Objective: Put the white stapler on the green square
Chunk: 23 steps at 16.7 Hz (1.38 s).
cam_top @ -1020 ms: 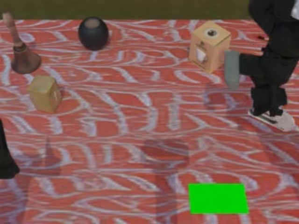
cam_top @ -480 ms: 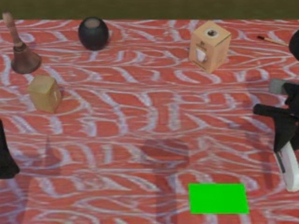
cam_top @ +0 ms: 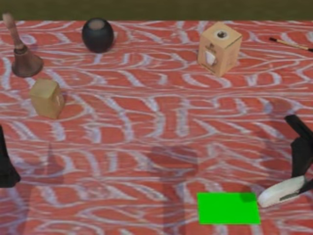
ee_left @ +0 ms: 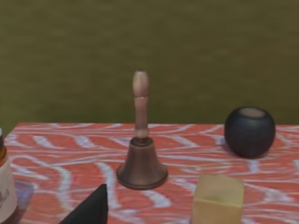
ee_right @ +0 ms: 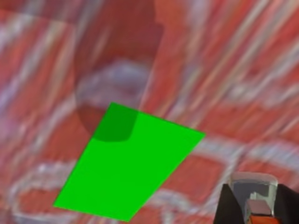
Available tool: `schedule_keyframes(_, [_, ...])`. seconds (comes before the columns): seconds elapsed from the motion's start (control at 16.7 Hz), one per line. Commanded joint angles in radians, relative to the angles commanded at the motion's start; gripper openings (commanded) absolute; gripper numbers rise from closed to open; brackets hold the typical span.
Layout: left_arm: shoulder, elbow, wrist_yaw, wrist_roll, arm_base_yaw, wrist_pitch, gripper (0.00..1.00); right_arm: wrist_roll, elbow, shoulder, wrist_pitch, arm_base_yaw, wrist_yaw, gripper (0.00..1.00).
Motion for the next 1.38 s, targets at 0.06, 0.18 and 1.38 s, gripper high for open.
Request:
schedule_keyframes(0.06, [0.0, 0.0, 0.0, 0.0, 0.0, 0.0, 1.0, 0.102, -0.025, -0.033, 0.015, 0.007, -0.006, 0.0])
schedule_keyframes(0.18, [0.0, 0.0, 0.0, 0.0, 0.0, 0.0, 1.0, 0.277, -0.063, -0.098, 0.047, 0.023, -0.015, 0.0])
schedule_keyframes(1.38, [0.0, 0.0, 0.0, 0.0, 0.0, 0.0, 1.0, 0.712, -0.217, -0.118, 0.375, 0.164, -0.011, 0.0])
